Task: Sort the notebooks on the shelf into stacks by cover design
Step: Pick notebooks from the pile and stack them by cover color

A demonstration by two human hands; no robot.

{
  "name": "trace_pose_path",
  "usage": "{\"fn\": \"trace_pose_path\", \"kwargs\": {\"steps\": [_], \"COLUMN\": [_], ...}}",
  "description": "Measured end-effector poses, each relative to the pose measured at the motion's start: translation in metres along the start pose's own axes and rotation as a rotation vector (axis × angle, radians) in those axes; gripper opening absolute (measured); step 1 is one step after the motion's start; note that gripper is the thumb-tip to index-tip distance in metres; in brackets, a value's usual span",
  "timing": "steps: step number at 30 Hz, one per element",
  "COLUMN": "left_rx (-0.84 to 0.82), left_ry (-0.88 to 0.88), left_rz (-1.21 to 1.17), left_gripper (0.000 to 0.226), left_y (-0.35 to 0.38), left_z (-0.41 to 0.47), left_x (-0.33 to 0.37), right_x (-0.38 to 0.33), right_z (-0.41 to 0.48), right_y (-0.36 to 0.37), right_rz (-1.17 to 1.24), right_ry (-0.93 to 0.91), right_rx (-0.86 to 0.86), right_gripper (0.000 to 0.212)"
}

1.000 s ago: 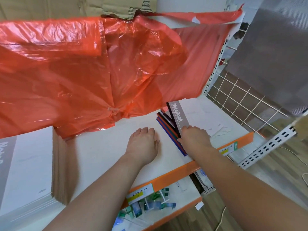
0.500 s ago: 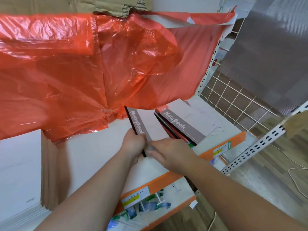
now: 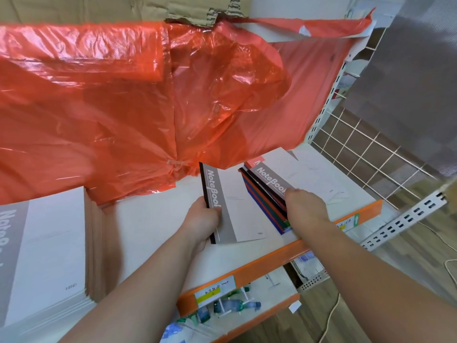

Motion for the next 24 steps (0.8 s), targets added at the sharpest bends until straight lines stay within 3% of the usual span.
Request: {"fn": "trace_pose_path", "kwargs": {"steps": [9,14,17,24], "left_rx": [0.005,0.011,0.012,0.009], "left_ry": [-0.037,-0.042,-0.045,-0.059], "left_rz": [-0.01,-0.003,0.0,-0.098], "left_gripper": [0.032,0.031,0.03,0.024], "left_y": [-0.006,-0.011,-0.011,-0.008], "left_z": [0.002,0.002,0.003,0.007], "left_x": [-0.008,-0.01,-0.011,-0.014], "right_x": [-0.002,-0.012,-0.029,-0.081], "right_z": [-0.005,-0.012,-0.021,-0.037], "right_y": [-0.007,-0.004,-0.002,-0.048], "right_rz": [0.028,-0.027,-0.082,0.087], "right_ry": [-0.042,-0.031,-0.077,-0.21], "right_rx": [0.065,0.007,-0.032,0.043], "right_gripper": [0.026,0.02,0.026,0.03]}}
Point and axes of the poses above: each hand's wrist, its own z-axis towards the middle knuckle, its own y-axis out of the palm, x = y × z, the point moved 10 cm from there along z, towards the middle knuckle, and after that the axes turned 7 degrees about -z, right-handed, at the moved point
